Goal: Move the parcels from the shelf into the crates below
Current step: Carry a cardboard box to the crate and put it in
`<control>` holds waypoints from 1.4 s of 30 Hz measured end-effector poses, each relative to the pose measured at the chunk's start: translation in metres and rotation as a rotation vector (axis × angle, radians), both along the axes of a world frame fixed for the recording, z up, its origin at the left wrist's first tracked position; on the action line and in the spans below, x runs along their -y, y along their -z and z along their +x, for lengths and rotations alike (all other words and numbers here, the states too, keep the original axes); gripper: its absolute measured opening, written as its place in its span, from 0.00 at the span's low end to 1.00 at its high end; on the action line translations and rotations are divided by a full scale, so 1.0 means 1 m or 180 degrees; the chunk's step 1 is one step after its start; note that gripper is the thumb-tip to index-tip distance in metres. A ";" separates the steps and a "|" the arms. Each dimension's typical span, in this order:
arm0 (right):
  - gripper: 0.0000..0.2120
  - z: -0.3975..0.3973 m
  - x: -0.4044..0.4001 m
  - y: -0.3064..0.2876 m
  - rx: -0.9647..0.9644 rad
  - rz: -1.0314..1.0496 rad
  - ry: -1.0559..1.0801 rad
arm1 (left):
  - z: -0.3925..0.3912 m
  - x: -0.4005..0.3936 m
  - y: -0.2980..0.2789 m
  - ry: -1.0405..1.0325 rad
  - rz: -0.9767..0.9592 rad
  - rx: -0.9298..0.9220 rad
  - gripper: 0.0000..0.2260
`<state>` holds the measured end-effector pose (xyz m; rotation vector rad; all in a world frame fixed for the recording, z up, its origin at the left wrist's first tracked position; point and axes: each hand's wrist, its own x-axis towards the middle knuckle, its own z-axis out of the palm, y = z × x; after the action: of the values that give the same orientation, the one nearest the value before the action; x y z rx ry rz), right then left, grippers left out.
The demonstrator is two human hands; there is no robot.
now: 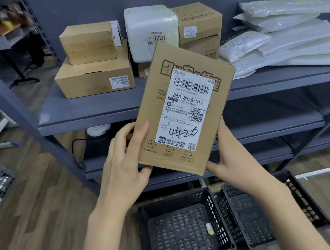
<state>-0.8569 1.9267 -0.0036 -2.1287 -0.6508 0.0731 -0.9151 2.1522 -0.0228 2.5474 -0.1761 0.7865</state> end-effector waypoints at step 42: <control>0.62 -0.036 -0.035 0.566 -0.2008 -0.2228 -0.0852 | -0.076 0.017 0.567 -0.0724 -0.0363 -0.3553 0.48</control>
<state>-0.8931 1.9617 -0.5692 -2.4414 -0.5602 1.2192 -0.9909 2.1357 -0.5896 2.5201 0.5020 -0.6008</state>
